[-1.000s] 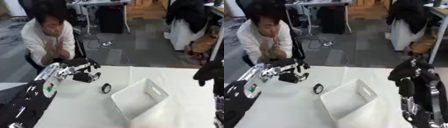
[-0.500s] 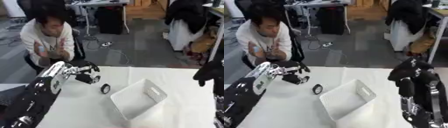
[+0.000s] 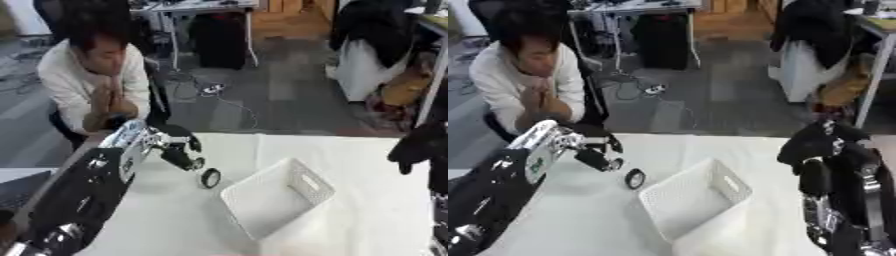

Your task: Pick up objects on the table and place them in the box.

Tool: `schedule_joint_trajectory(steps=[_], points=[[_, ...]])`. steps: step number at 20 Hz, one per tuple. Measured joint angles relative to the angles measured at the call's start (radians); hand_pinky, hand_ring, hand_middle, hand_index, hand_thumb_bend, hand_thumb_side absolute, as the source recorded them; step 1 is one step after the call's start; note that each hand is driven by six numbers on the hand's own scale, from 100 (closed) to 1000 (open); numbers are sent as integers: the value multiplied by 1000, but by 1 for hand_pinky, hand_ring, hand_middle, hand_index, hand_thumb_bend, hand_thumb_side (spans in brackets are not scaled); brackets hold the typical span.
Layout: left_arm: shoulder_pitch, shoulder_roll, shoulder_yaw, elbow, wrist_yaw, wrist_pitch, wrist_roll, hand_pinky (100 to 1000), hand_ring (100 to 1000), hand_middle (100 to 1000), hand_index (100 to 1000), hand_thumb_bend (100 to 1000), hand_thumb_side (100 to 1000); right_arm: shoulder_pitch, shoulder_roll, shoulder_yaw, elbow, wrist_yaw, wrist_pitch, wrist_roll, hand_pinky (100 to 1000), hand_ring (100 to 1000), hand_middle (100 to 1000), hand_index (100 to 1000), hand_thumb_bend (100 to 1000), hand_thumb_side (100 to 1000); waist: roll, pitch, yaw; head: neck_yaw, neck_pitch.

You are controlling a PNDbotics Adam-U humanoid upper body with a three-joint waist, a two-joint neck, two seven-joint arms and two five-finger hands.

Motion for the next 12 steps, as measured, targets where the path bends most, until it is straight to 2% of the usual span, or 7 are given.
schedule_joint_trajectory(steps=[5,12], points=[[-5,-12,16,59,-95,1,57,624,743,837,893,1000,773,-5,0,5,0,-1,-3,4,172,399,460,537,110,605,4,2,-16,16,0],[-9,-22,47,131,-164,11,129,624,740,834,891,1000,774,-17,7,12,-1,-7,-4,12,169,399,460,538,115,611,13,18,-44,42,-2]])
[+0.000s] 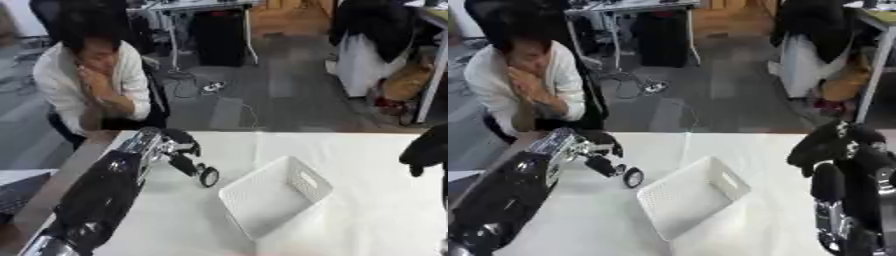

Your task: Pick up objects on the table and place them in the box.

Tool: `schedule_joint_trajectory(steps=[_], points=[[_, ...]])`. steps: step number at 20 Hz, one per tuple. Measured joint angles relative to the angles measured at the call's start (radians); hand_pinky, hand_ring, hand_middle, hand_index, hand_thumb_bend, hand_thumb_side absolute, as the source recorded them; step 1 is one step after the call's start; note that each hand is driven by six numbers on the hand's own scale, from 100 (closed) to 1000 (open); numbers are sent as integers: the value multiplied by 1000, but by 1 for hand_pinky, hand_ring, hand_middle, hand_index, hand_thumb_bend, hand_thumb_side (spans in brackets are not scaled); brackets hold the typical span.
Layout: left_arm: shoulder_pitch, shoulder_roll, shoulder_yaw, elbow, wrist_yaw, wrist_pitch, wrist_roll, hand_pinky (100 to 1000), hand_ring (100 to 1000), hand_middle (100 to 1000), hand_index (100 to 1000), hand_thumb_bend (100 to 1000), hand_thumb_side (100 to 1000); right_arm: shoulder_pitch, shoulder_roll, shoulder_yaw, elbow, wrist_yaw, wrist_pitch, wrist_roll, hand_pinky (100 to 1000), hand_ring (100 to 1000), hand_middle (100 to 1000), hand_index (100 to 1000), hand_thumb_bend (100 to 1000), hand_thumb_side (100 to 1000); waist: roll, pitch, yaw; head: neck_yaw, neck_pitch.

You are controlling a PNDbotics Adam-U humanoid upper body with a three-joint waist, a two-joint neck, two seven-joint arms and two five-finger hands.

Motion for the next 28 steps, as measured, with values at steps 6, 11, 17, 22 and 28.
schedule_joint_trajectory(steps=[6,11,17,22,28], points=[[0,-5,22,46,-42,18,28,622,739,831,888,1000,778,-18,8,6,0,-2,-2,7,171,400,460,538,116,613,-6,14,-22,20,-8],[0,-14,30,65,-65,22,44,612,733,829,884,1000,776,-36,11,7,0,-2,-1,10,171,401,461,538,117,613,-4,21,-29,27,-10],[0,-14,33,70,-78,17,57,597,704,815,874,1000,771,-36,12,12,0,-3,-4,14,174,401,461,538,118,614,-3,22,-36,31,-18],[0,-23,32,77,-93,17,57,578,673,796,867,1000,759,-36,15,12,-1,-3,-4,14,176,402,461,538,119,613,2,22,-42,36,-18],[8,-30,32,86,-106,12,62,576,673,795,866,1000,746,-36,21,12,-7,-3,-5,14,178,402,461,538,116,617,5,24,-58,36,-18]])
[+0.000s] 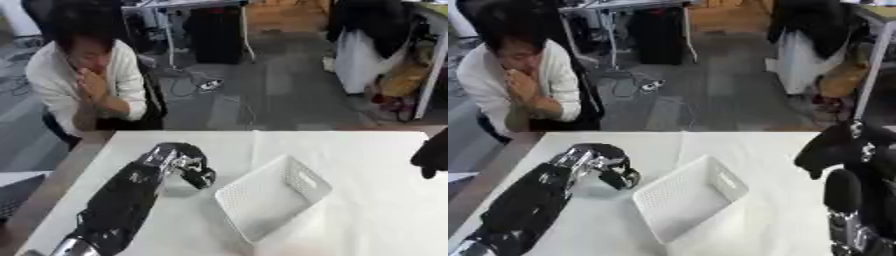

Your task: Pick up objects on the table and place them in the box.

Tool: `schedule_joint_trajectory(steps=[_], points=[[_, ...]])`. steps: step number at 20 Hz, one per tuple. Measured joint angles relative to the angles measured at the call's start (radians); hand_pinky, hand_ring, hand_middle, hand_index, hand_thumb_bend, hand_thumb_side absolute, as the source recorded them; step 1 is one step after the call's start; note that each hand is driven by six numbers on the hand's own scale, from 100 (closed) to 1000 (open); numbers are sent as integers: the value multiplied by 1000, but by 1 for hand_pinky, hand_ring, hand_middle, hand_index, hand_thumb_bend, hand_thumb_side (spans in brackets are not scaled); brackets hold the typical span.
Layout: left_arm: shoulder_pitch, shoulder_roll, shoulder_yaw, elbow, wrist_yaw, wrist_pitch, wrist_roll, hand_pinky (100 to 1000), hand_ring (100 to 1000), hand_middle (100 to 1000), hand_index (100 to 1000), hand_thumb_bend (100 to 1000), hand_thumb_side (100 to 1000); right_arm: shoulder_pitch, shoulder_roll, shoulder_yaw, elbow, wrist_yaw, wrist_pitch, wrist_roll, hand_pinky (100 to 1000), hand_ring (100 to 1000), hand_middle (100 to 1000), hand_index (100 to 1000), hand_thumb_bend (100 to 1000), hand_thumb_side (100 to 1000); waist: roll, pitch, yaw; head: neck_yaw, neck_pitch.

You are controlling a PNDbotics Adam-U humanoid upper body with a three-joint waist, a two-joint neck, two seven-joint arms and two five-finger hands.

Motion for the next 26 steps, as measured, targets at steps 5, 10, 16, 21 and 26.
schedule_joint_trajectory(steps=[5,10,16,21,26], points=[[4,0,0,9,-13,4,4,560,650,782,856,1000,714,0,0,0,-3,0,0,0,177,401,460,538,120,613,5,3,-5,9,0],[9,0,1,16,-32,14,12,506,591,730,832,901,588,0,0,0,-3,0,0,0,176,401,459,538,120,611,6,4,-5,16,0],[9,0,6,21,-42,22,27,392,484,619,778,713,463,0,0,0,-3,-2,0,0,175,400,459,538,120,613,3,6,-5,17,-1],[10,0,9,21,-42,24,101,222,335,491,683,576,462,0,0,0,-3,-4,0,-1,173,400,458,538,121,612,3,9,-5,21,-10],[12,1,14,26,-58,31,230,100,100,197,410,100,615,0,0,0,-3,-7,0,-1,170,397,456,538,122,611,3,15,-8,31,-17]])
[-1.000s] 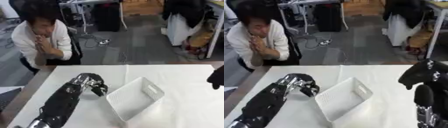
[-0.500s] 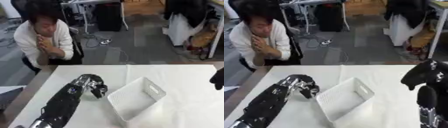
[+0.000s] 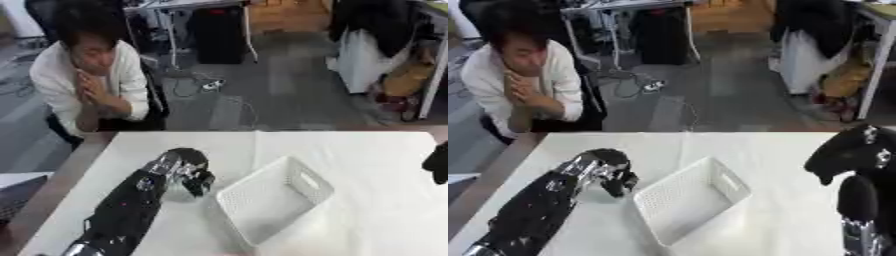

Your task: Pick up objects on the table and place them in the box.

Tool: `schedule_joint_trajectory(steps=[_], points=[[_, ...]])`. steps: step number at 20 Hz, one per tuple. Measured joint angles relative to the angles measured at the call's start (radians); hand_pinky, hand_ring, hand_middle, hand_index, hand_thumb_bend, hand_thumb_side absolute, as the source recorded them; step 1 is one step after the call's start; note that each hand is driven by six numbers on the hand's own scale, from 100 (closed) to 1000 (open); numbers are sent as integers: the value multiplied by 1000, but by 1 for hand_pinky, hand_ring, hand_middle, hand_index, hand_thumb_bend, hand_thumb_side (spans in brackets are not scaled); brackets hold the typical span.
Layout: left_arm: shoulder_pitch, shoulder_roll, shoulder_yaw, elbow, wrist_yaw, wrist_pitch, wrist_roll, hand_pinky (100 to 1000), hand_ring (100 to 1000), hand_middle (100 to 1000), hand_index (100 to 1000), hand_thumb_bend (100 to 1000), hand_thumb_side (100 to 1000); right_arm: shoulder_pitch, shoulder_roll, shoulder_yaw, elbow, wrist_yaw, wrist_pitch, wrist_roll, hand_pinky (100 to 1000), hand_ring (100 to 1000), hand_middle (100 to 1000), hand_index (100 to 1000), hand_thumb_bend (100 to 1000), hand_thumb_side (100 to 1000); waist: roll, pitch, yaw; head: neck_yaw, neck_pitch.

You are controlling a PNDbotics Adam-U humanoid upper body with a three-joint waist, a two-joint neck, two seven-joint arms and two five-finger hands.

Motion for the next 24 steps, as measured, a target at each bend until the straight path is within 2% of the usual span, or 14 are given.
schedule_joint_trajectory(steps=[2,7,13,24], points=[[7,0,2,6,-21,1,57,100,100,157,365,100,664,0,0,0,0,-1,0,0,168,396,455,537,123,611,0,2,-3,3,0],[11,1,15,29,-67,-3,140,100,100,117,323,100,659,0,-1,0,0,-2,0,-1,164,394,453,538,124,610,-1,6,-3,10,0],[13,9,29,38,-60,3,171,100,100,106,309,100,638,1,-1,-3,1,-9,3,-5,165,393,452,538,125,609,-6,6,3,13,0],[5,14,25,32,-52,-10,203,100,100,101,301,100,641,10,-1,-6,1,-14,1,-7,167,394,452,537,125,608,-1,6,10,20,1]])
